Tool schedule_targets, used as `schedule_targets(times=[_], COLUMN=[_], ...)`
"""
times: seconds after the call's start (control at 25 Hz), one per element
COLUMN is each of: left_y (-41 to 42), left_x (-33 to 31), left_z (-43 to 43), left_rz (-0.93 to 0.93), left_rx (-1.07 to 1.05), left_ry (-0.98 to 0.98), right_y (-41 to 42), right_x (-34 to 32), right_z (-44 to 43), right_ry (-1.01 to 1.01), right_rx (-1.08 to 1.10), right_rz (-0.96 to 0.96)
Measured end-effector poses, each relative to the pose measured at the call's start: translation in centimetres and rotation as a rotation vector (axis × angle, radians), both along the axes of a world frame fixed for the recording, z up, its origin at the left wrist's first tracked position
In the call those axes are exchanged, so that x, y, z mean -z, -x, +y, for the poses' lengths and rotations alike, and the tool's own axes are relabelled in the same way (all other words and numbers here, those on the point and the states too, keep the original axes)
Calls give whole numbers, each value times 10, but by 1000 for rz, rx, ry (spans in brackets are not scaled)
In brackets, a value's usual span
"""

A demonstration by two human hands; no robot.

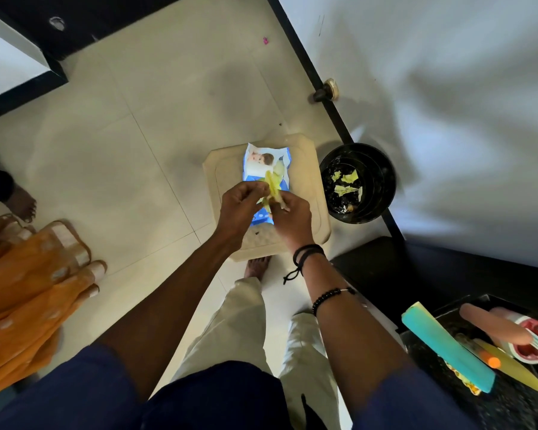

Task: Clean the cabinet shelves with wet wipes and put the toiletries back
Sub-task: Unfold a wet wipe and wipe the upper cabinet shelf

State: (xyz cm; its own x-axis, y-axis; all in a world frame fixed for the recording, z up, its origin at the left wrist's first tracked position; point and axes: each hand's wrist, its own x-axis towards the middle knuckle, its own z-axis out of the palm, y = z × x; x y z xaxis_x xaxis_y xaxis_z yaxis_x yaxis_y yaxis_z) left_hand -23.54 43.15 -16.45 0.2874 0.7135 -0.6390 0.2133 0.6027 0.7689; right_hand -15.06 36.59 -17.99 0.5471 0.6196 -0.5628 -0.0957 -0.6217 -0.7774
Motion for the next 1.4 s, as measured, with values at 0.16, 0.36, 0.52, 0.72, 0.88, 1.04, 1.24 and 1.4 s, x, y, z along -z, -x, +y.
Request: schedule_targets(times=[0.16,0.36,0.52,0.72,0.88,1.04,1.24,1.4], left_y=[5,6,-2,-18,-37,-57,-79,-93], left_x=[-24,-70,-93,-120,-139,-153,-166,-171], left_z=[-4,-37,-66,-107,-144,-178,-211,-229], left_rz=[64,97,129,34,-67,-99,-115,-117], left_rx=[45,308,406,464,516,610,758,882], left_ry=[17,-112,-264,-167,81,87,-7,-52], right_y=[-6,-11,-11,-21,-22,-20,-26,-35], right_x=[-35,-88,-111,-144,-163,-178,-184,-194], right_z=[-20,-63,-108,-182,-238,-276,-316,-339], right_ry=[-12,-8,-38,-107,-144,-180,-217,-311], right_rx=[226,360,415,609,705,786,838,778], right_rz=[465,623,568,437,355,308,266,235])
